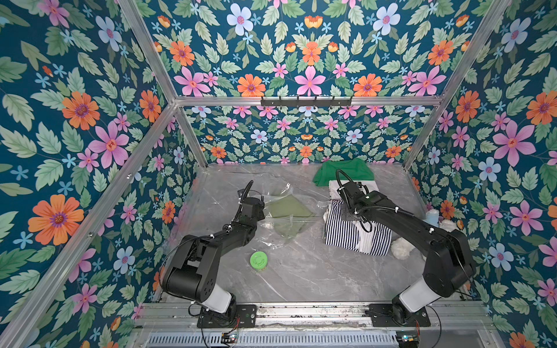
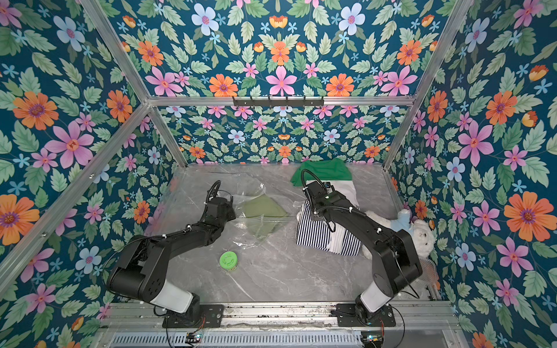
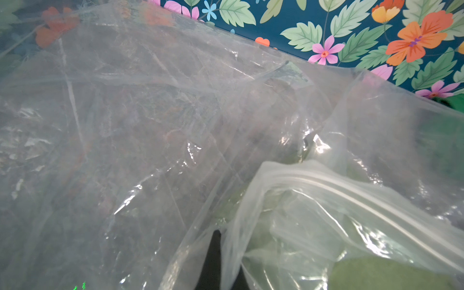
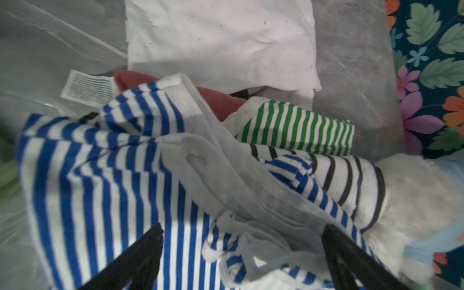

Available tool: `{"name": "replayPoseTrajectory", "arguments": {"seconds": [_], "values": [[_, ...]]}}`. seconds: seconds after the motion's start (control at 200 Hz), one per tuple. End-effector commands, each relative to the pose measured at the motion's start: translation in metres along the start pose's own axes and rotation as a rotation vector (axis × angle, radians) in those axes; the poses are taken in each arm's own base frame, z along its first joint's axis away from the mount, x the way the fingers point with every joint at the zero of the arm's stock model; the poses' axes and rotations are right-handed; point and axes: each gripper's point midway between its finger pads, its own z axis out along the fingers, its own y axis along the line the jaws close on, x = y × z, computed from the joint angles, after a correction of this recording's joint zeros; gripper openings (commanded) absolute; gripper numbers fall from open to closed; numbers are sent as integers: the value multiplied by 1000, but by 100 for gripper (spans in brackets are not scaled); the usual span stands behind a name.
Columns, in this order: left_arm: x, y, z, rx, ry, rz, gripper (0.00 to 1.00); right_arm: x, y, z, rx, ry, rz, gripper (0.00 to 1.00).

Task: Take the tank top out of the vacuum bag
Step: Adjust the tank top at the center of the board.

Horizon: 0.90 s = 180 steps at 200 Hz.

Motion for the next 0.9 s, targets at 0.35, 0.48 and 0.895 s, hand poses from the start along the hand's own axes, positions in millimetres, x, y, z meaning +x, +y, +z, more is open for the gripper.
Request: {"name": "replayPoseTrajectory", "arguments": {"seconds": [0.35, 0.48, 0.895], "values": [[-8, -5, 4, 9, -21, -7, 0, 55, -121, -11, 159, 96, 226, 98], [-11, -7, 5, 13, -25, -2, 0, 74, -135, -10, 48, 115, 399, 96], [-13, -8, 3, 13, -27, -2, 0, 16, -67, -55, -474, -91, 415, 83]]}}
